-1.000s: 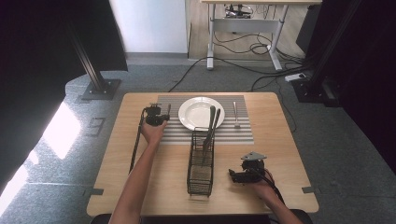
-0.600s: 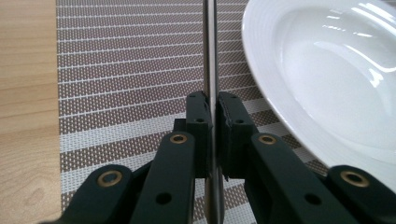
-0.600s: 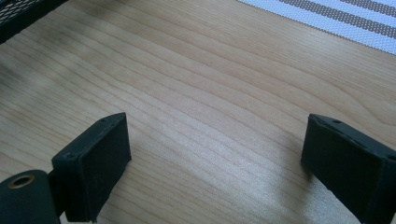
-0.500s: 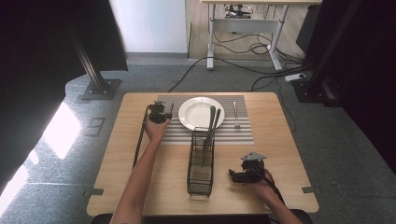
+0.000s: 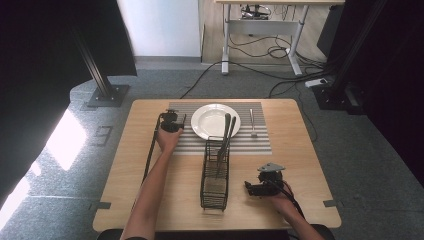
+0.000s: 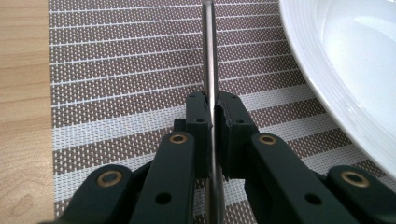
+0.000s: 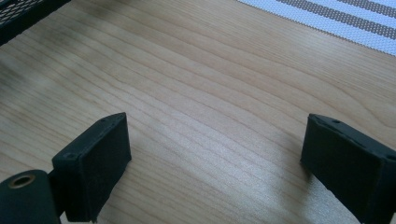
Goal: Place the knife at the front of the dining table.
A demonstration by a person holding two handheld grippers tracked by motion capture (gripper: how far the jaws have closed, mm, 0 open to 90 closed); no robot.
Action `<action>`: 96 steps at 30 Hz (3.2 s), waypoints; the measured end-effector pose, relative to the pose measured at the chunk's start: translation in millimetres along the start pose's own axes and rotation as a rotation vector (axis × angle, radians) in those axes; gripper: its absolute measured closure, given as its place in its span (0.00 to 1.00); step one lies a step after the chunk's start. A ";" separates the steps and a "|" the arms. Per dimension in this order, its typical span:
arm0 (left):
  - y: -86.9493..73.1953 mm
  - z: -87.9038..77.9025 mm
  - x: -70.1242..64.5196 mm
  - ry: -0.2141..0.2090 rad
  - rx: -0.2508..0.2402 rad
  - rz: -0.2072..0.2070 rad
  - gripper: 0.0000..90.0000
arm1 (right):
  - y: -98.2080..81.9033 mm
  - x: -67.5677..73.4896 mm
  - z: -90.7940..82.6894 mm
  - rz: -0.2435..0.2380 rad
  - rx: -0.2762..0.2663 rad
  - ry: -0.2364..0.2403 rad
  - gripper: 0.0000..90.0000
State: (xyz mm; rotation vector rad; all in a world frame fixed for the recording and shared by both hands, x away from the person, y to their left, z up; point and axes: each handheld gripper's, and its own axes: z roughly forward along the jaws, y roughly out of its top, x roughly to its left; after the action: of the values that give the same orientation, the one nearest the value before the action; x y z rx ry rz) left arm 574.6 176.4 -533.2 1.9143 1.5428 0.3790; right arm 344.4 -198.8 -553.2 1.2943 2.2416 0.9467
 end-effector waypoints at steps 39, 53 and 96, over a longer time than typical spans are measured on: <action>-15.2 -21.5 0.3 0.006 -0.042 0.096 0.74 | -0.2 1.9 -0.5 -0.008 -0.005 0.007 0.11; -27.7 -26.7 -2.0 0.055 0.040 0.134 0.87 | -0.6 2.3 -0.9 -0.010 -0.003 0.009 0.11; 8.0 -1.0 13.7 0.037 -0.024 0.016 0.78 | 0.1 1.8 0.0 -0.014 -0.006 0.014 0.11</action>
State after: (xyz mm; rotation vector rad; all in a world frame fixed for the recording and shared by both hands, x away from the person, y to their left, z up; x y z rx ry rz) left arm 583.8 188.9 -529.7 1.9128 1.5408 0.4407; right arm 343.5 -197.1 -553.1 1.2715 2.2531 0.9596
